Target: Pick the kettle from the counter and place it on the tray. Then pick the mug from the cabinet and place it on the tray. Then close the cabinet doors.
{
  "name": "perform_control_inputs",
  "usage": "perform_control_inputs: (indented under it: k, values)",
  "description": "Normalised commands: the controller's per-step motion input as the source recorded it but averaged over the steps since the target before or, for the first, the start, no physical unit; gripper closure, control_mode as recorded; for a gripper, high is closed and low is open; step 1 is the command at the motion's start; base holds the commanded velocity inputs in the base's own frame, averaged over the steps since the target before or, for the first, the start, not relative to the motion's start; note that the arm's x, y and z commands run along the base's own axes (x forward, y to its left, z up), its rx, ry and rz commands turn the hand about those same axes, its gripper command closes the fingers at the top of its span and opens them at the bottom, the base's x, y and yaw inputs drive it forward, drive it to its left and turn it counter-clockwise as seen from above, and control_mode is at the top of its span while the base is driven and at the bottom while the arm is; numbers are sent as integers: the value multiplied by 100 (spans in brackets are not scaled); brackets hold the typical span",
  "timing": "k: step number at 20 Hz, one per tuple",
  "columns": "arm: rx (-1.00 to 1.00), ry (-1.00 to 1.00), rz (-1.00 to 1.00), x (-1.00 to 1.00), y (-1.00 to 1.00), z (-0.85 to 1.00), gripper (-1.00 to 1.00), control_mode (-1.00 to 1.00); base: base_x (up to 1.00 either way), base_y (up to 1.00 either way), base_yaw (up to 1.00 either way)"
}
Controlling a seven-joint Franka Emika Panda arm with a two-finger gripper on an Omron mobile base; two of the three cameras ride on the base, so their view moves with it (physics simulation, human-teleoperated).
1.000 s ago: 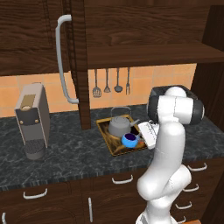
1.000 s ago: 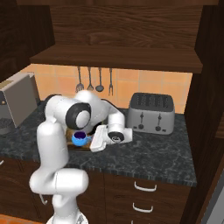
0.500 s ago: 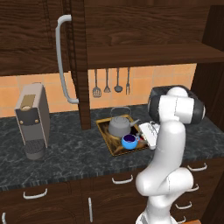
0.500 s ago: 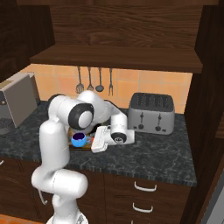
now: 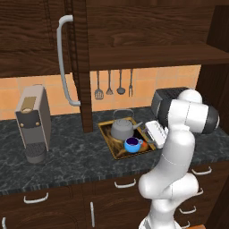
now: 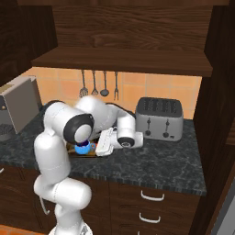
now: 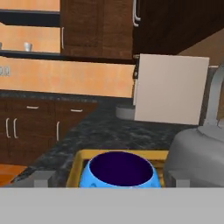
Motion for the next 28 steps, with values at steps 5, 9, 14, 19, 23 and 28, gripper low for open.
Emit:
perform_control_inputs:
  k: [5, 9, 14, 19, 23, 28]
  values:
    - [-8, 0, -10, -37, 0, 76, -100, -100, 0, 0, 0]
    - [-6, -1, -13, -61, 0, 65, -100, -100, 0, 0, 0]
    - [-6, -4, -17, -74, 0, 67, -100, -100, 0, 0, 0]
    - [-7, -2, -18, -74, 0, 65, -100, -100, 0, 0, 0]
    - [0, -4, -8, -27, -2, 7, -100, -100, 0, 0, 0]
    - [1, -15, -16, -60, -29, 21, -100, -100, 0, 0, 0]
